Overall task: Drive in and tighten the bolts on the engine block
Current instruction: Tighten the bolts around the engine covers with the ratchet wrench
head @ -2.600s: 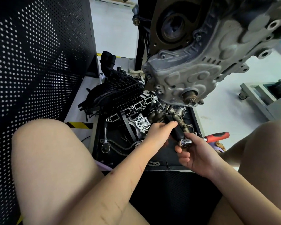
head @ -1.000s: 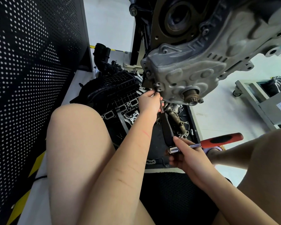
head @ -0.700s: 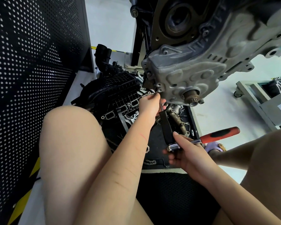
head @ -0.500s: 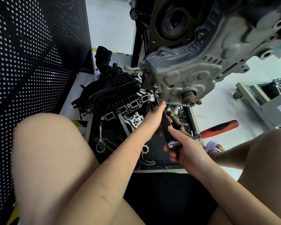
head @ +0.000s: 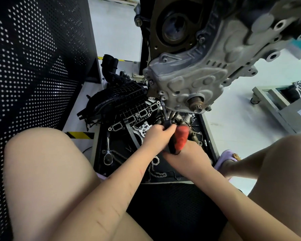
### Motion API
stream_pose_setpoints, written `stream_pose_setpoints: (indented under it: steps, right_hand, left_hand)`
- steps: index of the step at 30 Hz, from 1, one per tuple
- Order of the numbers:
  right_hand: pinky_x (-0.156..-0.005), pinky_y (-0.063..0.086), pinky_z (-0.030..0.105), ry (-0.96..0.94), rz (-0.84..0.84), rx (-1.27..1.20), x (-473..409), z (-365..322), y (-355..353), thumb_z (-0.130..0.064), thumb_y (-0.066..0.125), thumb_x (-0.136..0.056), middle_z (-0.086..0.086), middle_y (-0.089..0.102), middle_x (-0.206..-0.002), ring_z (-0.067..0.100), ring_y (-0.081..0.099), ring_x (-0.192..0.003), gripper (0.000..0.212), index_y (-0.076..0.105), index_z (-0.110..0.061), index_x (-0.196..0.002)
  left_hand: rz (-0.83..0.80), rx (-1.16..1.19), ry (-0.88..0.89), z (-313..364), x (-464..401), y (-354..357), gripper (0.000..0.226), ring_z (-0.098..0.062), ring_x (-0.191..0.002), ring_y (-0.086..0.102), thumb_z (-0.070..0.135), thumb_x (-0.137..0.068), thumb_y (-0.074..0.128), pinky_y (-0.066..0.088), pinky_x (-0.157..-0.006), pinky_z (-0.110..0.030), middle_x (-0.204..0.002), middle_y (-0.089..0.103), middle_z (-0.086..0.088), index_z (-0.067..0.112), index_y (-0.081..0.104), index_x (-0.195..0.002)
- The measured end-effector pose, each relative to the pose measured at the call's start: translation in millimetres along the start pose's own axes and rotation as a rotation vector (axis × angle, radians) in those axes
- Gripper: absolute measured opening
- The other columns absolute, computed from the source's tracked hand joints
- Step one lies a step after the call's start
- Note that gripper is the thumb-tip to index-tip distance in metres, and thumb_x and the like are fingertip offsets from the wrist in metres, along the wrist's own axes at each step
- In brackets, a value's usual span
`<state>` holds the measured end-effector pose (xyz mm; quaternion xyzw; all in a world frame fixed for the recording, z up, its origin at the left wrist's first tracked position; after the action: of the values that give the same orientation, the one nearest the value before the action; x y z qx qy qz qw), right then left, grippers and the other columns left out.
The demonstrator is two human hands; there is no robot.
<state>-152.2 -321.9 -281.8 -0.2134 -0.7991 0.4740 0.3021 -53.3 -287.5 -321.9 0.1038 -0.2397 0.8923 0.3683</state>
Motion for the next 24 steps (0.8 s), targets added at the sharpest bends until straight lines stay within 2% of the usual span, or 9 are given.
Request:
stream_pose_setpoints:
  steps: [2,3,5,7,9,12,15,19,24]
  right_hand:
    - [-0.065,0.048,0.033,-0.006,-0.024,-0.146,0,-1,1,-0.04,0.053,-0.082,0.003,0.061,-0.078,0.027,0.061,-0.077,0.025,0.056,-0.018,-0.09]
    - [-0.063,0.049,0.036,-0.031,-0.013,-0.251,1,-4,-2,-0.035,0.053,-0.083,0.003,0.06,-0.072,0.026,0.06,-0.07,0.015,0.054,-0.021,-0.081]
    - [-0.055,0.047,0.04,-0.051,0.027,-0.411,3,-4,-6,-0.026,0.052,-0.086,-0.001,0.051,-0.056,0.023,0.052,-0.053,0.027,0.042,-0.021,-0.062]
    - [-0.051,0.043,0.038,-0.036,0.072,-0.5,3,0,-9,-0.025,0.051,-0.089,-0.002,0.047,-0.051,0.022,0.049,-0.047,0.036,0.036,-0.02,-0.057]
    - [-0.044,0.042,0.03,0.054,0.084,-0.632,2,10,-5,-0.024,0.05,-0.09,0.001,0.048,-0.05,0.02,0.05,-0.041,0.033,0.038,-0.017,-0.061]
    - [-0.032,0.035,0.018,0.3,-0.015,-1.077,6,22,19,-0.021,0.045,-0.094,0.004,0.051,-0.042,0.016,0.045,-0.029,0.021,0.046,-0.01,-0.076]
    - [-0.032,0.035,0.018,0.444,-0.181,-1.336,12,22,38,-0.032,0.037,-0.096,0.007,0.051,-0.04,0.016,0.042,-0.029,0.039,0.049,-0.005,-0.07]
    - [-0.033,0.036,0.017,0.417,-0.39,-1.42,14,16,44,-0.038,0.032,-0.097,0.005,0.052,-0.043,0.013,0.043,-0.031,0.049,0.056,-0.004,-0.071]
    - [-0.035,0.039,0.018,0.378,-0.468,-1.35,13,14,48,-0.045,0.038,-0.094,0.004,0.053,-0.045,0.013,0.046,-0.033,0.049,0.058,-0.006,-0.074]
  left_hand:
    - [0.001,0.002,0.01,-1,-1,-1,0.038,-0.021,-0.073,0.051,0.037,-0.088,0.053,0.035,-0.059,-0.026,-0.061,0.052,0.003,0.016,0.05,-0.057]
    - [-0.006,0.033,0.007,-2,-2,-1,0.037,-0.02,-0.073,0.052,0.037,-0.087,0.054,0.036,-0.057,-0.026,-0.06,0.053,0.004,0.015,0.054,-0.058]
    - [-0.019,0.103,-0.007,-3,-2,-2,0.035,-0.018,-0.073,0.053,0.04,-0.085,0.055,0.039,-0.062,-0.025,-0.064,0.055,0.003,0.014,0.059,-0.063]
    - [-0.032,0.167,-0.019,-2,-2,-1,0.036,-0.018,-0.071,0.053,0.041,-0.085,0.057,0.039,-0.065,-0.026,-0.062,0.054,0.002,0.014,0.058,-0.061]
    - [-0.043,0.194,-0.016,1,-2,-1,0.037,-0.017,-0.064,0.05,0.04,-0.085,0.058,0.038,-0.059,-0.026,-0.057,0.05,0.002,0.016,0.055,-0.057]
    - [-0.041,0.193,0.015,3,-1,-1,0.039,-0.014,-0.06,0.049,0.043,-0.084,0.059,0.036,-0.057,-0.026,-0.054,0.049,0.004,0.018,0.053,-0.055]
    - [-0.08,0.238,0.024,4,1,5,0.039,-0.008,-0.057,0.049,0.047,-0.084,0.059,0.035,-0.055,-0.024,-0.049,0.05,0.013,0.02,0.054,-0.055]
    - [-0.176,0.294,-0.066,-1,5,18,0.033,-0.008,-0.059,0.053,0.048,-0.086,0.053,0.038,-0.05,-0.019,-0.064,0.058,0.008,0.021,0.058,-0.069]
    - [-0.147,0.266,-0.098,-4,5,16,0.028,-0.011,-0.06,0.053,0.042,-0.085,0.051,0.039,-0.052,-0.022,-0.066,0.055,0.004,0.019,0.054,-0.07]
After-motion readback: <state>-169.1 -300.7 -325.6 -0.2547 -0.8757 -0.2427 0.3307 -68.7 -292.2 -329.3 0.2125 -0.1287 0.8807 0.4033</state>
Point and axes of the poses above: each hand's wrist, its own x-axis away from the middle knuckle, its own y-axis out of the palm, z = x × y, the point moved 9 cm from there along -x, towards the middle knuckle
